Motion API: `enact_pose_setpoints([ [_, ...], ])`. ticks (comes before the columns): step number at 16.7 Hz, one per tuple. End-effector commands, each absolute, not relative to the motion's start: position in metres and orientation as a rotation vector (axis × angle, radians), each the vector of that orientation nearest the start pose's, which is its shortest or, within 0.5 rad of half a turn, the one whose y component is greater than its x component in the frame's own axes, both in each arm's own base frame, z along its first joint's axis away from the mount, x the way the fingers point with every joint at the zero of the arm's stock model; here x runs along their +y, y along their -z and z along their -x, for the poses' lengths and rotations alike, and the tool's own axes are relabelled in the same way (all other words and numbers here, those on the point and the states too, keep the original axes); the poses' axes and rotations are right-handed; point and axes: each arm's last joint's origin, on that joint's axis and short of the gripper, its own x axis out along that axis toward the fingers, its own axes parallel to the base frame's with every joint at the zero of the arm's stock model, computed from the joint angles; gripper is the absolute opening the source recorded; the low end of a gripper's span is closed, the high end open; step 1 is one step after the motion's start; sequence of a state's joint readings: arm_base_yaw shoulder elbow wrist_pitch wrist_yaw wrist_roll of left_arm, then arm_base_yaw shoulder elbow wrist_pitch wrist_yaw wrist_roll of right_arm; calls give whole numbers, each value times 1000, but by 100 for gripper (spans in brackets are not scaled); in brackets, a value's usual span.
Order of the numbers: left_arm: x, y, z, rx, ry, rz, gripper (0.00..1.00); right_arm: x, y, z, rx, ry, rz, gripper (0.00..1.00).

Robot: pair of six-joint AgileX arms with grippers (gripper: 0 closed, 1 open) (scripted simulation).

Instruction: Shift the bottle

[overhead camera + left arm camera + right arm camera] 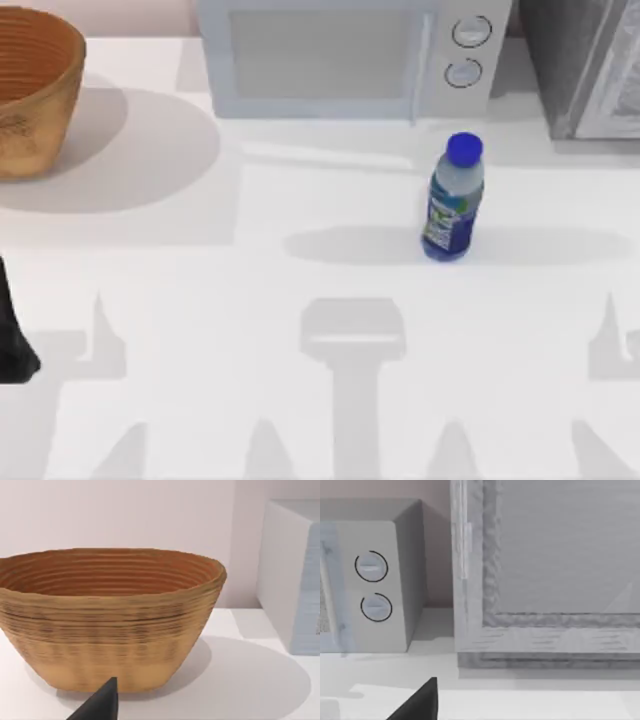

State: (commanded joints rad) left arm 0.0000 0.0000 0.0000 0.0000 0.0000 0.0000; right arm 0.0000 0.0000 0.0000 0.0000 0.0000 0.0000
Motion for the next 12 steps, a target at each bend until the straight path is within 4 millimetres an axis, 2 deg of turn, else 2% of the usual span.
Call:
enact_pose_setpoints([
  [4, -2, -163, -107, -2, 10, 1, 100, -1, -160, -106, 0, 0, 0, 100],
  [7, -7, -175, -113, -6, 55, 3, 100, -1, -160, -106, 0, 0, 0, 100],
  [12, -26, -201, -144, 2, 186, 7, 100, -1, -160, -106, 0, 0, 0, 100],
])
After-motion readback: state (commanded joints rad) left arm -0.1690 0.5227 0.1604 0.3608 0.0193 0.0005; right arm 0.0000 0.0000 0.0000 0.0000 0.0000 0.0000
